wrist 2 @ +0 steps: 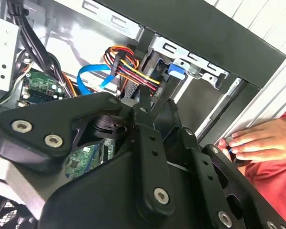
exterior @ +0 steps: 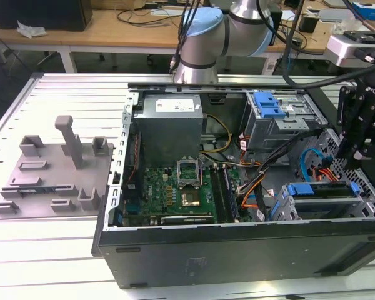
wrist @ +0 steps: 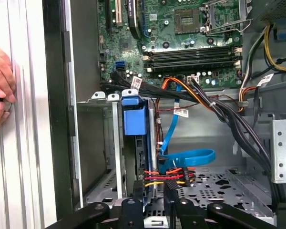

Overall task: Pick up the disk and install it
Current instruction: 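Insert the second disk wire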

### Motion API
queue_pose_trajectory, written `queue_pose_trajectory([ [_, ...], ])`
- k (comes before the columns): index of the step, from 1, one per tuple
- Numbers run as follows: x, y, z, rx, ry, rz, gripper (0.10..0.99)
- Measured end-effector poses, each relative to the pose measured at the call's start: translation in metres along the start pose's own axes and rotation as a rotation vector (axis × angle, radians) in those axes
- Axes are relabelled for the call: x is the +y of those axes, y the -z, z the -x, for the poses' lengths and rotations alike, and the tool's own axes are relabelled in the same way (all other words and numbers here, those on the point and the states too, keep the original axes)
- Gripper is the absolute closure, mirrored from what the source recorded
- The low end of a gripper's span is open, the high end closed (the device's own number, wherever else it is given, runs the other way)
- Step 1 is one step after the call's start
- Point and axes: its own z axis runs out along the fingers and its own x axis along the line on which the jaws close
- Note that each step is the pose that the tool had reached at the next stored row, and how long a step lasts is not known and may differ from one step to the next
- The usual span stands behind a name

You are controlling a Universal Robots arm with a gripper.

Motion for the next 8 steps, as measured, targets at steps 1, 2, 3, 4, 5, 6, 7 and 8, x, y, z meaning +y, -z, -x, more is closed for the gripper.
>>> queue_pose_trajectory([
  [1, 0.0005, 0.0001, 0.0005, 0.0021, 0.000, 0.000, 0.773],
  [2, 0.0009, 0.0002, 0.0011, 0.0033, 0.000, 0.000, 0.773],
  [3, 0.0026, 0.0003, 0.0024, 0.0047, 0.000, 0.000, 0.773],
  [4, 0.0046, 0.0006, 0.0036, 0.0062, 0.000, 0.000, 0.773],
  [5, 0.0065, 0.0007, 0.0046, 0.0071, 0.000, 0.000, 0.773],
  [6, 0.0084, 0.0008, 0.0054, 0.0078, 0.000, 0.000, 0.773],
  [7, 0.0105, 0.0009, 0.0060, 0.0087, 0.000, 0.000, 0.773],
  [8, 0.0124, 0.0010, 0.0061, 0.0099, 0.000, -0.001, 0.773],
])
